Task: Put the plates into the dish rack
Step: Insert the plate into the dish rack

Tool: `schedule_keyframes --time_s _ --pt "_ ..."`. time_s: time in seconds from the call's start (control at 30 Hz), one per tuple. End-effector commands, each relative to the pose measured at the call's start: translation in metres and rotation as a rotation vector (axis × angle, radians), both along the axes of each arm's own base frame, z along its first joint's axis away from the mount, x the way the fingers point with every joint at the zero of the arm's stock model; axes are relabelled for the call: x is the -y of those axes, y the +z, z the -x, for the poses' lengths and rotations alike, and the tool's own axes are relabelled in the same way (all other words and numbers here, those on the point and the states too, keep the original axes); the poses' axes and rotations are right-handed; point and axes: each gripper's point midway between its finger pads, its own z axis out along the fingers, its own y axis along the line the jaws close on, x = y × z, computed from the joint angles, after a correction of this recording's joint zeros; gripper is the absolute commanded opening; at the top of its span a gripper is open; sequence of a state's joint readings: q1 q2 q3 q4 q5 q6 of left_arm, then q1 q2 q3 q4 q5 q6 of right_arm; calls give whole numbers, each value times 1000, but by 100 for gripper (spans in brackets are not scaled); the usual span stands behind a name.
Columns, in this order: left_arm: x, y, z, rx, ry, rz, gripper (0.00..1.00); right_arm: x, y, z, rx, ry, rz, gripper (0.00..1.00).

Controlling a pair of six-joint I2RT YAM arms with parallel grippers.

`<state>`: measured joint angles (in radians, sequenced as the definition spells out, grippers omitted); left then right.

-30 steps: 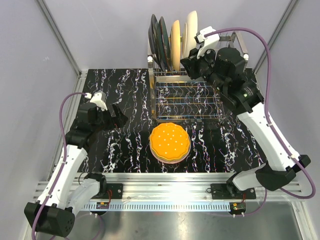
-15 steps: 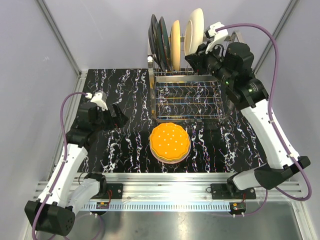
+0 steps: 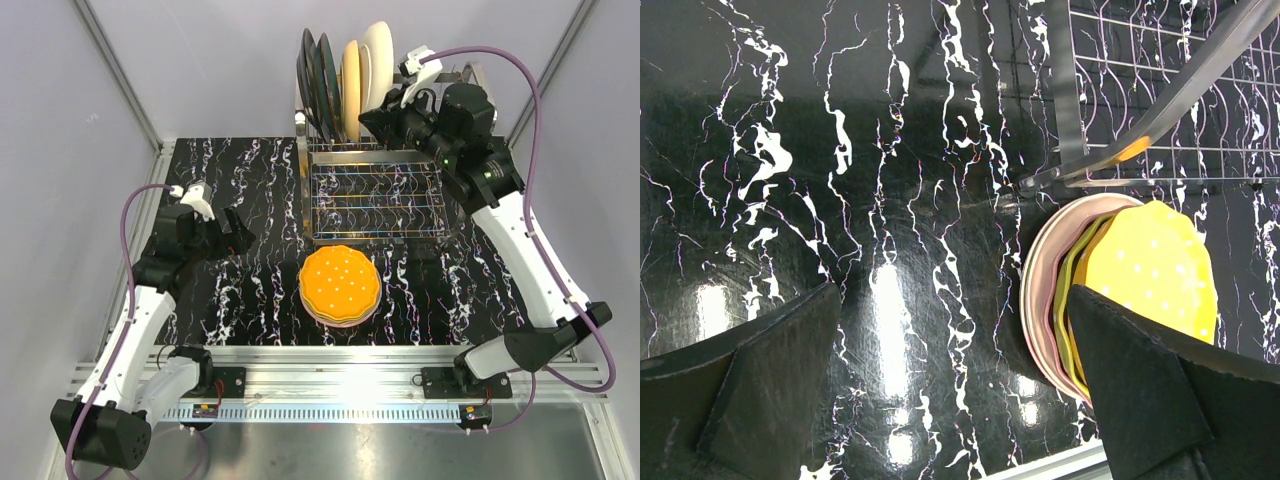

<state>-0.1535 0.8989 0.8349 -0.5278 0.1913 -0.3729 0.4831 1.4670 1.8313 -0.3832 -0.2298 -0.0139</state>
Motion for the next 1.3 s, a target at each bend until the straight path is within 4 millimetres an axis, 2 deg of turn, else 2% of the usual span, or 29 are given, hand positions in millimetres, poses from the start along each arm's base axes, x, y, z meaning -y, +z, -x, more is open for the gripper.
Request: schedule_keyframes --time_s 0.0,0.27,0.4,0.67,0.8,0.97,1.27 --pt "0 7 -7 40 -5 7 99 -1 12 -2 51 13 -35 14" --pt "1 6 -8 36 -8 14 99 0 -10 -11 9 -17 -8 18" --pt "1 5 -7 32 -8 13 99 -1 -14 -15 1 -21 1 21" --pt "1 6 -7 34 -9 15 99 -4 -23 -23 -22 -25 20 35" --pt "2 6 -7 32 -11 17 99 -4 -26 -24 -27 -25 25 36" --pt "2 5 -7 32 -12 16 99 -5 -22 -21 -26 -18 22 41" --pt "3 7 -7 34 -17 23 99 3 -2 -8 5 -21 13 50"
